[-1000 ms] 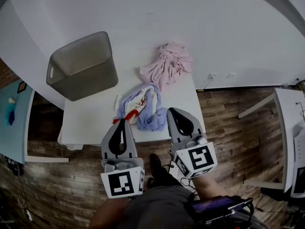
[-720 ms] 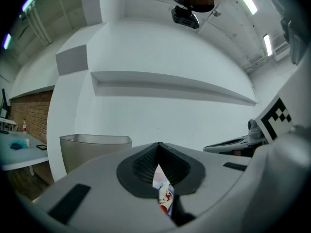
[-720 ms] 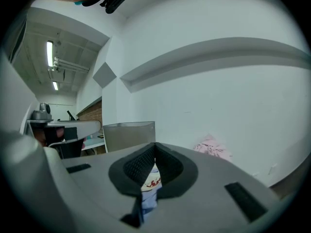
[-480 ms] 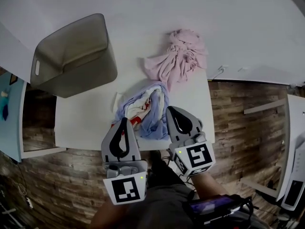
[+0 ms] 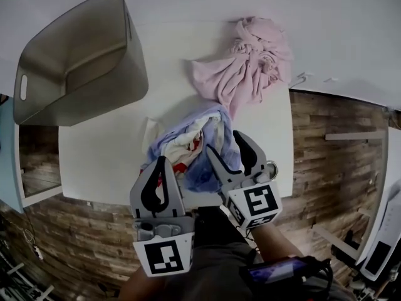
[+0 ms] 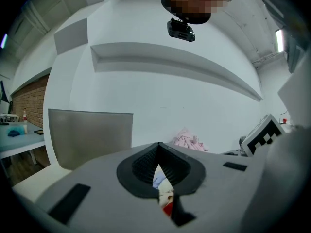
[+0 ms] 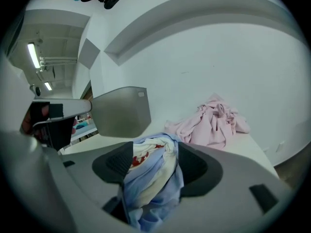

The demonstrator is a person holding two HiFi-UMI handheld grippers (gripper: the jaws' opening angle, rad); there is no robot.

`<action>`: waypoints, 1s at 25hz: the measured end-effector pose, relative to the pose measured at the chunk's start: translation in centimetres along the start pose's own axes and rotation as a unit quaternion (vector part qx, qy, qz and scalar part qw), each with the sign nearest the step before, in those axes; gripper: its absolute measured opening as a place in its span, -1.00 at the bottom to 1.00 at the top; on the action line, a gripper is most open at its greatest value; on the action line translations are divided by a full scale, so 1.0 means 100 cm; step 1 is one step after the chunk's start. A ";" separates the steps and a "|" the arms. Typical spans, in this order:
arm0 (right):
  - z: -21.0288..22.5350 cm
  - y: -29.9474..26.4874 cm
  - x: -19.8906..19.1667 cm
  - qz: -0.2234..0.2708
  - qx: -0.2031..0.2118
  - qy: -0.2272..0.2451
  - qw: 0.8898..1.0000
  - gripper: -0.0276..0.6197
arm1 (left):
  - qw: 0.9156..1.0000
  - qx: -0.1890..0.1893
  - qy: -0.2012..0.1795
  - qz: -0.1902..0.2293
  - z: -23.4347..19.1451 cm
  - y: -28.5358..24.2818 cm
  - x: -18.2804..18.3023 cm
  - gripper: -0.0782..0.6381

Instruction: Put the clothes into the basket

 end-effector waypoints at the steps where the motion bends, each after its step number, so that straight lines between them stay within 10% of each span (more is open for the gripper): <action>1: 0.002 -0.004 -0.003 -0.007 -0.001 -0.002 1.000 0.04 | 1.000 0.000 0.003 -0.002 0.001 -0.002 -0.002 -0.77; 16: 0.019 -0.054 -0.028 -0.088 0.002 -0.021 0.996 0.39 | 0.999 0.013 0.009 -0.030 -0.011 -0.008 -0.024 -0.77; 25: 0.010 -0.054 -0.024 -0.091 0.020 0.008 0.996 -0.46 | 0.999 0.027 0.012 -0.030 -0.016 -0.001 -0.019 -0.77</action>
Point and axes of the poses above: the fingertips, and each gripper's own axes: y backward along the fingers, z to its right, x out of its top, the point moved 10 cm from there along y, backward along the fingers, and after that the axes turned 13 degrees about -y, right-handed, at the moved point
